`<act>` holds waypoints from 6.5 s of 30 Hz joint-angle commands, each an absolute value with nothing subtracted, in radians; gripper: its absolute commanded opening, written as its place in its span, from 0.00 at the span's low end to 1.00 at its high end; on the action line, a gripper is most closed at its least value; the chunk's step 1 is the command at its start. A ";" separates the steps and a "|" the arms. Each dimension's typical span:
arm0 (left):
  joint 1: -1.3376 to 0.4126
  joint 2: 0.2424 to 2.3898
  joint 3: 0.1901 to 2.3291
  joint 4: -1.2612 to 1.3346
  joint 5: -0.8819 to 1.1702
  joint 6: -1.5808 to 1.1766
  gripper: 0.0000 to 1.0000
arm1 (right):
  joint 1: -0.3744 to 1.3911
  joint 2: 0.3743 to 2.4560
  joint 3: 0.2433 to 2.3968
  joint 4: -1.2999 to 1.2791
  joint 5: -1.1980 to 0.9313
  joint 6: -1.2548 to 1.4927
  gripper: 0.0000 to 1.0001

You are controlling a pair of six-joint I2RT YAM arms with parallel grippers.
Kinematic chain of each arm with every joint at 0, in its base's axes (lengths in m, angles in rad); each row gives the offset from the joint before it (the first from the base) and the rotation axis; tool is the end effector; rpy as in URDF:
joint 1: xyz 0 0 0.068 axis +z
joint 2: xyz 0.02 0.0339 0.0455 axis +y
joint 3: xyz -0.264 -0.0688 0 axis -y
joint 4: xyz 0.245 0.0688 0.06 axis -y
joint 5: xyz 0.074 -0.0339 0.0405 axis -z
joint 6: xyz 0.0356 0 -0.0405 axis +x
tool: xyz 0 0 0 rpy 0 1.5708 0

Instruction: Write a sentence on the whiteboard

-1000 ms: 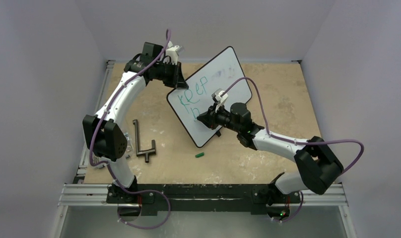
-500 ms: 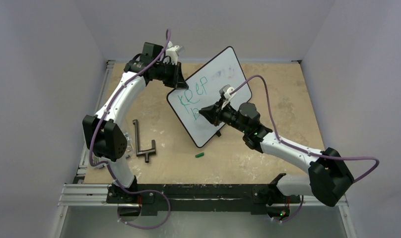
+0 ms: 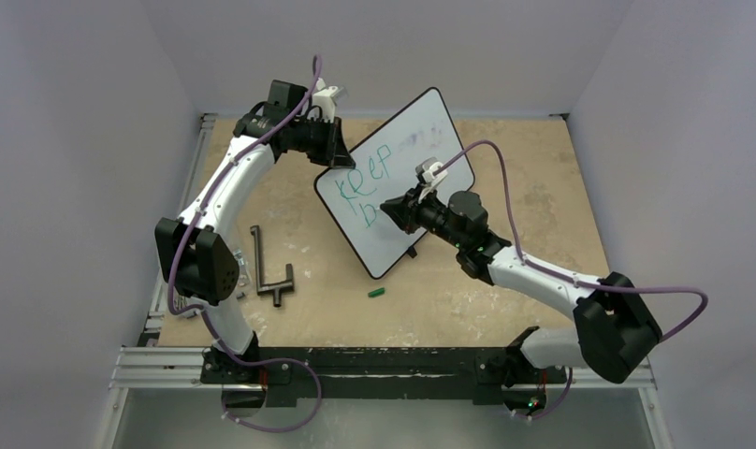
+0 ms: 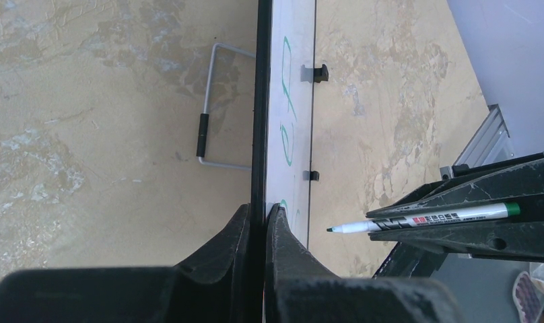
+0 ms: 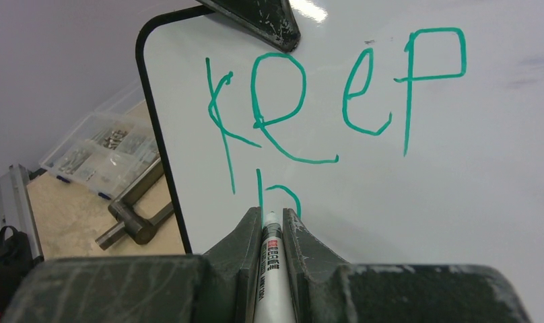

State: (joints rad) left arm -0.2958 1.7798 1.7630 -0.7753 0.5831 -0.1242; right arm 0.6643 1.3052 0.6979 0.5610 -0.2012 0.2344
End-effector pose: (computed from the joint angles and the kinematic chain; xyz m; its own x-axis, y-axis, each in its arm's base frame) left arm 0.3708 -0.1335 0.3538 -0.7516 0.1210 -0.6484 0.5242 0.7062 -0.4759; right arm 0.2278 0.1874 0.2727 -0.2123 0.1228 -0.9695 -0.7320 0.6373 0.2410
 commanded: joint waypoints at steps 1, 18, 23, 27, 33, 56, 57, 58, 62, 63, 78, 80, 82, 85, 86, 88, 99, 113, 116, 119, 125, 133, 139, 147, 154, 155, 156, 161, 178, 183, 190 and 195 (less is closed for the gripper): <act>-0.282 1.764 1.736 -0.840 0.324 -0.042 0.00 | 0.662 1.311 0.727 0.605 -0.158 0.221 0.00; -0.282 1.764 1.734 -0.839 0.327 -0.043 0.00 | 0.653 1.403 0.759 0.616 -0.099 0.243 0.00; -0.282 1.765 1.735 -0.839 0.328 -0.043 0.00 | 0.651 1.413 0.768 0.595 -0.049 0.241 0.00; -0.282 1.767 1.734 -0.838 0.328 -0.043 0.00 | 0.647 1.423 0.786 0.577 -0.022 0.237 0.00; -0.282 1.769 1.735 -0.839 0.332 -0.043 0.00 | 0.646 1.435 0.817 0.573 -0.063 0.226 0.00; -0.281 1.763 1.735 -0.840 0.325 -0.042 0.00 | 0.647 1.421 0.745 0.567 -0.169 0.208 0.00; -0.282 1.763 1.735 -0.841 0.325 -0.042 0.00 | 0.647 1.421 0.742 0.566 -0.169 0.208 0.00; -0.282 1.761 1.734 -0.840 0.325 -0.041 0.00 | 0.647 1.420 0.739 0.564 -0.169 0.209 0.00; -0.282 1.761 1.733 -0.840 0.324 -0.042 0.00 | 0.647 1.417 0.730 0.558 -0.165 0.211 0.00; -0.282 1.761 1.733 -0.839 0.324 -0.042 0.00 | 0.647 1.416 0.728 0.557 -0.164 0.210 0.00; -0.282 1.761 1.733 -0.840 0.322 -0.041 0.00 | 0.647 1.402 0.719 0.514 -0.096 0.223 0.00; -0.282 1.760 1.734 -0.839 0.323 -0.042 0.00 | 0.647 1.400 0.727 0.502 -0.077 0.222 0.00; -0.282 1.760 1.734 -0.839 0.323 -0.041 0.00 | 0.647 1.398 0.733 0.493 -0.059 0.221 0.00; -0.282 1.759 1.734 -0.840 0.321 -0.042 0.00 | 0.647 1.396 0.746 0.481 -0.046 0.214 0.00; -0.282 1.759 1.734 -0.840 0.320 -0.042 0.00 | 0.647 1.396 0.750 0.479 -0.043 0.212 0.00; -0.282 1.759 1.734 -0.841 0.319 -0.041 0.00 | 0.647 1.394 0.757 0.473 -0.032 0.210 0.00; -0.283 1.761 1.736 -0.842 0.313 -0.041 0.00 | 0.646 1.351 0.807 0.456 -0.017 0.192 0.00; -0.284 1.759 1.738 -0.841 0.322 -0.045 0.00 | 0.620 1.396 0.942 0.451 -0.041 0.212 0.00; -0.284 1.756 1.735 -0.842 0.325 -0.046 0.00 | 0.618 1.415 0.963 0.445 -0.045 0.212 0.00; -0.284 1.755 1.736 -0.842 0.325 -0.048 0.00 | 0.617 1.436 0.976 0.442 -0.050 0.212 0.00; -0.284 1.752 1.737 -0.842 0.325 -0.048 0.00 | 0.615 1.467 0.972 0.442 -0.057 0.219 0.00; -0.284 1.747 1.737 -0.841 0.323 -0.046 0.00 | 0.614 1.469 0.912 0.446 -0.061 0.225 0.00; -0.284 1.746 1.736 -0.841 0.322 -0.046 0.00 | 0.615 1.446 0.858 0.444 -0.063 0.233 0.00; -0.284 1.738 1.734 -0.843 0.317 -0.046 0.00 | 0.615 1.418 0.807 0.428 -0.071 0.241 0.00; -0.285 1.737 1.734 -0.843 0.317 -0.045 0.00 | 0.615 1.397 0.778 0.417 -0.062 0.245 0.00; -0.285 1.737 1.734 -0.843 0.317 -0.045 0.00 | 0.615 1.395 0.776 0.415 -0.059 0.245 0.00; -0.285 1.737 1.734 -0.843 0.317 -0.045 0.00 | 0.614 1.395 0.775 0.412 -0.057 0.244 0.00; -0.285 1.735 1.735 -0.844 0.317 -0.045 0.00 | 0.615 1.390 0.773 0.400 -0.036 0.240 0.00; -0.285 1.734 1.730 -0.838 0.299 -0.051 0.00 | 0.611 1.410 0.861 0.376 0.010 0.206 0.00; -0.285 1.725 1.717 -0.819 0.259 -0.067 0.00 | 0.609 1.422 0.897 0.368 0.018 0.198 0.00; -0.285 1.720 1.709 -0.813 0.257 -0.059 0.00 | 0.608 1.399 0.913 0.356 0.010 0.195 0.00; -0.285 1.716 1.709 -0.814 0.266 -0.055 0.00 | 0.608 1.367 0.910 0.356 0.012 0.200 0.00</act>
